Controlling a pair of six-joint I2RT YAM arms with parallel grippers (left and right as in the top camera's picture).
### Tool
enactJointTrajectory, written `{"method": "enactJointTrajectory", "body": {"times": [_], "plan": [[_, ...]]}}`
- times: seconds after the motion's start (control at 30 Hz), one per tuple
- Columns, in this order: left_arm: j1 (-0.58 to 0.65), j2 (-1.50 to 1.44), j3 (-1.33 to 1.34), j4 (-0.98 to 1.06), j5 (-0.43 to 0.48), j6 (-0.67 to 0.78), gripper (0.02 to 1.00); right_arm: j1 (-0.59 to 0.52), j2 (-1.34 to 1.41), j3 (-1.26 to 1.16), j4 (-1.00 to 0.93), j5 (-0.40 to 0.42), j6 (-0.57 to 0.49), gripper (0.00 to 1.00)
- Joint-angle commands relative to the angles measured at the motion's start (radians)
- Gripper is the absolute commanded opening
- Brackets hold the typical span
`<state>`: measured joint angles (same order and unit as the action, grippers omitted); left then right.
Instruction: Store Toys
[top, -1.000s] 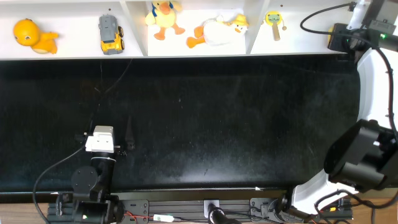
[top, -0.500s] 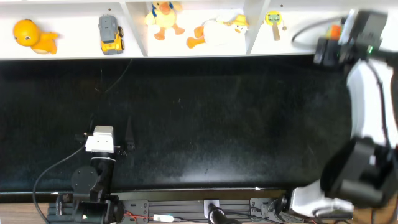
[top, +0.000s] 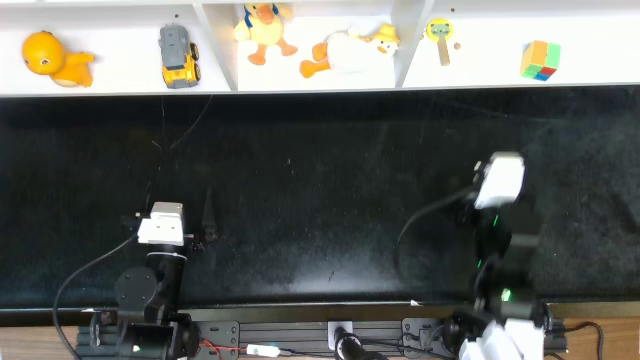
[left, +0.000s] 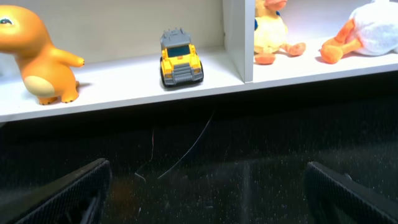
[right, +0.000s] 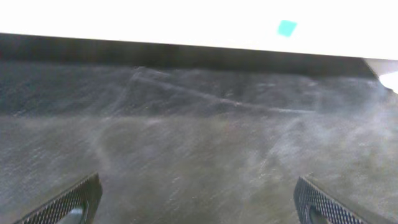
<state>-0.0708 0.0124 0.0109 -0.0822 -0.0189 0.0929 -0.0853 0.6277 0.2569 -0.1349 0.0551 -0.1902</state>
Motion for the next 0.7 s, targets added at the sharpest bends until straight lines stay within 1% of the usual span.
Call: {"method": "enactJointTrajectory", "body": {"times": [0.03, 0.13, 0.17, 0.2, 0.27, 0.33, 0.43, 0.53, 0.7], "plan": [[-0.003, -0.010, -0.003, -0.002, 0.006, -0.015, 0.996, 0.032, -0.256, -0.152, 0.019, -0.144, 0.011, 0.996], [-0.003, -0.010, -0.003, -0.002, 0.006, -0.015, 0.998, 0.053, -0.395, -0.222, 0.016, -0.141, 0.011, 0.996], [-0.003, -0.010, -0.003, -0.002, 0.006, -0.015, 0.996, 0.058, -0.423, -0.233, 0.021, -0.124, 0.020, 0.996], [-0.003, -0.010, -0.003, -0.002, 0.006, -0.015, 0.993, 0.060, -0.441, -0.234, 0.029, -0.107, 0.033, 0.996], [-0.003, -0.010, -0.003, -0.002, 0.006, -0.015, 0.996, 0.061, -0.494, -0.240, 0.035, -0.098, 0.028, 0.993], [-0.003, -0.010, -0.003, -0.002, 0.006, -0.015, 0.998, 0.059, -0.536, -0.242, 0.038, -0.071, 0.026, 0.998], [-0.003, -0.010, -0.003, -0.002, 0.006, -0.015, 0.996, 0.047, -0.615, -0.248, 0.049, -0.069, 0.026, 0.996], [-0.003, -0.010, -0.003, -0.002, 0.006, -0.015, 0.998, 0.048, -0.625, -0.253, 0.063, -0.047, 0.026, 0.993], [-0.003, -0.010, -0.003, -0.002, 0.006, -0.015, 0.996, 0.034, -0.625, -0.253, 0.061, -0.051, 0.026, 0.996]]}}
